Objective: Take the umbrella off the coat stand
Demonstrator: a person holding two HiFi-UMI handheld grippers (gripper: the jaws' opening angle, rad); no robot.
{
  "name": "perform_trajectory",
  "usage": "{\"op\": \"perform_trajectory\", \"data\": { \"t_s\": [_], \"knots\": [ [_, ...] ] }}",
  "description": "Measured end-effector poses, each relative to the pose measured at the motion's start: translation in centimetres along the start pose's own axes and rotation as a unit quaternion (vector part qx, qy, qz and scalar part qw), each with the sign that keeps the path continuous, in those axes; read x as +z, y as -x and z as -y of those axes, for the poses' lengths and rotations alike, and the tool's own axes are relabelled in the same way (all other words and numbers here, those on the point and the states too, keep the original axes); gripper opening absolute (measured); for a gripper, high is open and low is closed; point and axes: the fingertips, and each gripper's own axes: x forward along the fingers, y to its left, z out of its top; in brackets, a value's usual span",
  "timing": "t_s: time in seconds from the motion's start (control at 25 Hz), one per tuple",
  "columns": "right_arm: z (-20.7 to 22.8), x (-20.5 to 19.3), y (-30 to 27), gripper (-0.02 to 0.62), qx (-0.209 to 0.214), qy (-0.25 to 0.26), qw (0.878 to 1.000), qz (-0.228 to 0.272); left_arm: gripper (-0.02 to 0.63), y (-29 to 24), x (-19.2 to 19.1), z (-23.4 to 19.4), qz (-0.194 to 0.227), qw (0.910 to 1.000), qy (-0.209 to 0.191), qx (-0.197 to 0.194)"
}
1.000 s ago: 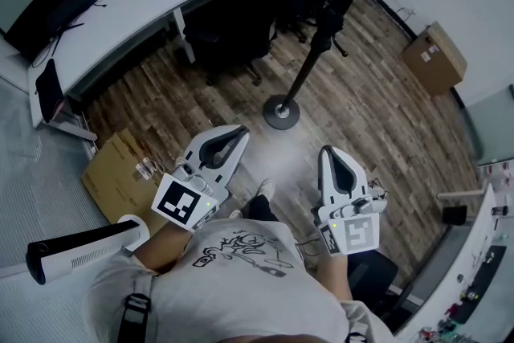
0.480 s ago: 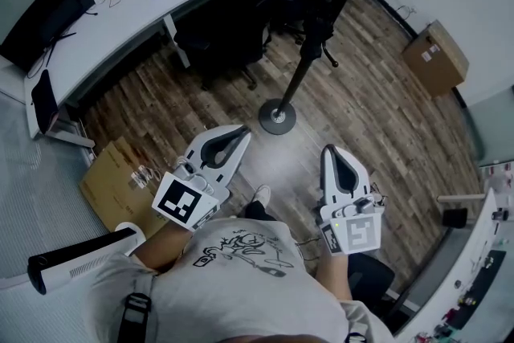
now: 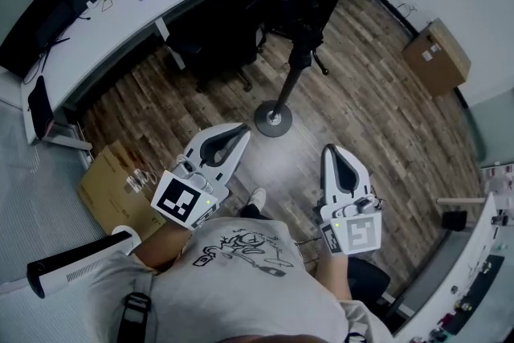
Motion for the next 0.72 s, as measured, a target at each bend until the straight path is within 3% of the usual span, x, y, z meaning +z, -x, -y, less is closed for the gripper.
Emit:
{"op": "perform_trajectory", "data": {
  "t_s": [0.72],
  "knots": [
    [9.4, -1.2, -1.6, 0.009, 0.007, -0.009, 1.000, -0.001, 0.034, -9.0, -0.9, 1.2, -0.006, 0.9999, 0.000, 0.013]
  ]
}}
